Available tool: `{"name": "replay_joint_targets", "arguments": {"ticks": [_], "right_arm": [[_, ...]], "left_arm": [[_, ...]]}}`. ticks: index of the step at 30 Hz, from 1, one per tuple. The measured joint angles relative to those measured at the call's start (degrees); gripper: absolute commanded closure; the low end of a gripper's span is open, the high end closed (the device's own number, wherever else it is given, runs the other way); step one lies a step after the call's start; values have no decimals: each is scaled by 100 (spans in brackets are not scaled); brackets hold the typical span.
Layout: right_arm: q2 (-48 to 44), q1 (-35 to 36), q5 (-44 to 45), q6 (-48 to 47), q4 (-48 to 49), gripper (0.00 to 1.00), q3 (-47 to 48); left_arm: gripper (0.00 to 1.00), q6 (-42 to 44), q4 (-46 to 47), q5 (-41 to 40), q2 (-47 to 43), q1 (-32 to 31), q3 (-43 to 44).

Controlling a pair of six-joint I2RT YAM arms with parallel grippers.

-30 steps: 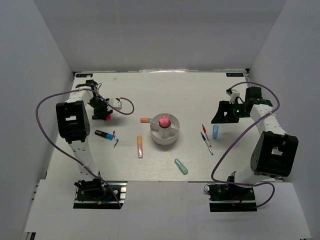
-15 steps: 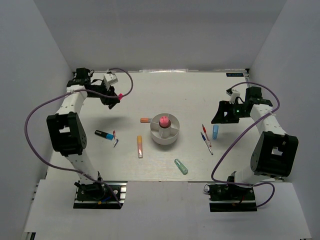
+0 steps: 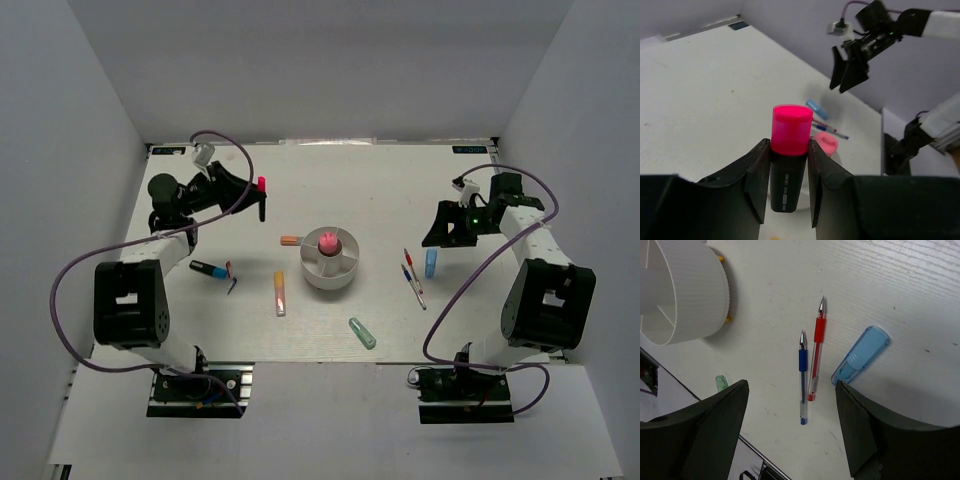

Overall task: Sort the stationery into containers
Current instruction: Pick up the pen from the center of the board, then place the pen in the storage box.

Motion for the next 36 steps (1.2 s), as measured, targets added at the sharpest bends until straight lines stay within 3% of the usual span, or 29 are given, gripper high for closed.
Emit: {"name": "replay_joint_targets", "arguments": {"ticks": [4,9,14,22,36], "right_arm": [[101,0,-28,22,4,24,52],[103,0,-33,50,4,24,76],[105,0,-31,74,4,24,76],[133,0,-28,72,2,24,76],[164,0,-31,68,2,24,76]], "left_arm": [[100,-1504,1696,-37,662,-223,81],[100,-1987,2404,-184,986,-706,229],[100,-1550,2247,-297,1003,-1161,323],[100,-61,756,-476,1080,-1556,387],[99,-850,1572,-494,2135,-1884,586]]}}
